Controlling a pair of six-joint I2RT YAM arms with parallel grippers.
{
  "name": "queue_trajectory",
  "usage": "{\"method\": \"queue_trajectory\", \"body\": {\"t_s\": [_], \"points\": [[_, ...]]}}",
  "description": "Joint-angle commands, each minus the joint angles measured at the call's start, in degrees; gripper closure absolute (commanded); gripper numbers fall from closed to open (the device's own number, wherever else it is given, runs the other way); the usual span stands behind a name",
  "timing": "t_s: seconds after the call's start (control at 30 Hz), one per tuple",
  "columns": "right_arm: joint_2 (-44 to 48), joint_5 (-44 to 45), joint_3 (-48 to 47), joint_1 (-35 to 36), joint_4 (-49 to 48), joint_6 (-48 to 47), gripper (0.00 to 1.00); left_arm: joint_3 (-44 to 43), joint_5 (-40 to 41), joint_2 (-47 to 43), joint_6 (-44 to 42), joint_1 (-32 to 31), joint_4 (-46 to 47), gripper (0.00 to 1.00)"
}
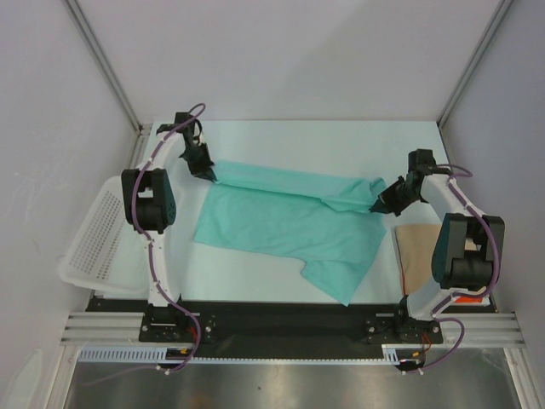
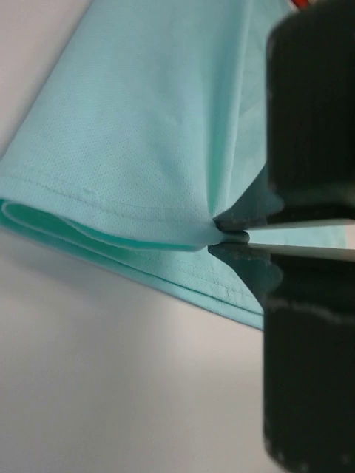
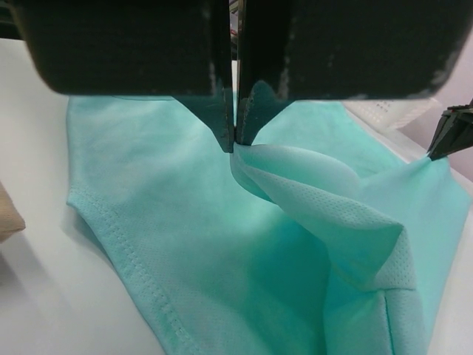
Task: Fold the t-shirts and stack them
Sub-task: Fold the tshirt
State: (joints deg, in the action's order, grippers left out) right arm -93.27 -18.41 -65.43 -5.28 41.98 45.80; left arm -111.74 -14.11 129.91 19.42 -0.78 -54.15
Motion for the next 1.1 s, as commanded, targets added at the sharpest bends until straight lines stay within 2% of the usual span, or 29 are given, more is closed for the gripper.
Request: {"method": "queue_trajectory", "body": {"t_s": [0.0,0.03,0.07,0.1,0.13,0.17,0.23,0.33,0.37,0.5,0.53,0.57,0.63,0.83,1.07], "points": [[2.5,1.1,1.1,-0.3,1.2,-1.4,1.00,-0.3,2.2,-0.3,-0.2,0.3,-1.3,0.82],[3.0,0.7,1.5,-0.3,1.1,-2.3,1.00,-0.5,2.5,-0.4,-0.2,0.3,-1.8,0.74],[3.2,0.5,2.1,-0.3,1.3,-2.6,0.90,-0.5,2.6,-1.1,-0.3,0.4,-1.7,0.65],[3.4,0.5,2.1,-0.3,1.8,-3.3,0.82,-0.4,2.7,-1.7,-0.3,0.3,-1.7,0.62],[3.8,0.8,2.0,-0.3,3.0,-4.5,0.68,-0.5,2.9,-2.2,0.3,0.3,-1.7,0.59],[4.0,2.4,1.1,-0.3,4.0,-5.3,0.63,-0.5,2.3,-3.4,0.5,0.3,-1.7,0.51],[4.9,5.0,-0.7,-0.3,6.5,-8.0,0.53,-0.4,1.2,-4.6,1.1,0.2,-2.0,0.47],[5.1,7.7,-4.5,-0.3,5.8,-9.7,0.43,0.5,-0.1,-6.9,1.2,-1.0,-2.1,0.48],[4.3,8.0,-5.8,-0.3,5.7,-10.4,0.42,0.6,-0.2,-7.4,1.2,-1.7,-1.9,0.52],[-1.1,8.0,-9.2,-0.5,2.9,-12.3,0.42,0.5,-6.2,-6.6,1.6,-2.5,0.7,0.56],[-2.5,7.8,-10.8,-0.5,2.1,-12.5,0.42,0.0,-7.1,-4.9,1.9,-2.5,0.6,0.58],[-4.0,6.9,-11.4,-0.5,1.3,-12.9,0.44,-0.6,-7.9,-4.2,2.0,-2.6,0.8,0.65],[-7.0,6.7,-12.1,-0.5,-1.6,-13.7,0.49,-1.0,-9.4,-2.5,2.6,-2.7,2.7,0.69],[-15.8,2.9,-17.0,-0.9,-5.1,-14.4,0.46,-1.8,-10.9,1.0,3.0,-3.2,6.0,0.71],[-21.0,2.7,-22.2,-1.2,-5.1,-15.8,0.45,-6.6,-8.3,6.1,2.0,-2.8,4.1,0.73]]}}
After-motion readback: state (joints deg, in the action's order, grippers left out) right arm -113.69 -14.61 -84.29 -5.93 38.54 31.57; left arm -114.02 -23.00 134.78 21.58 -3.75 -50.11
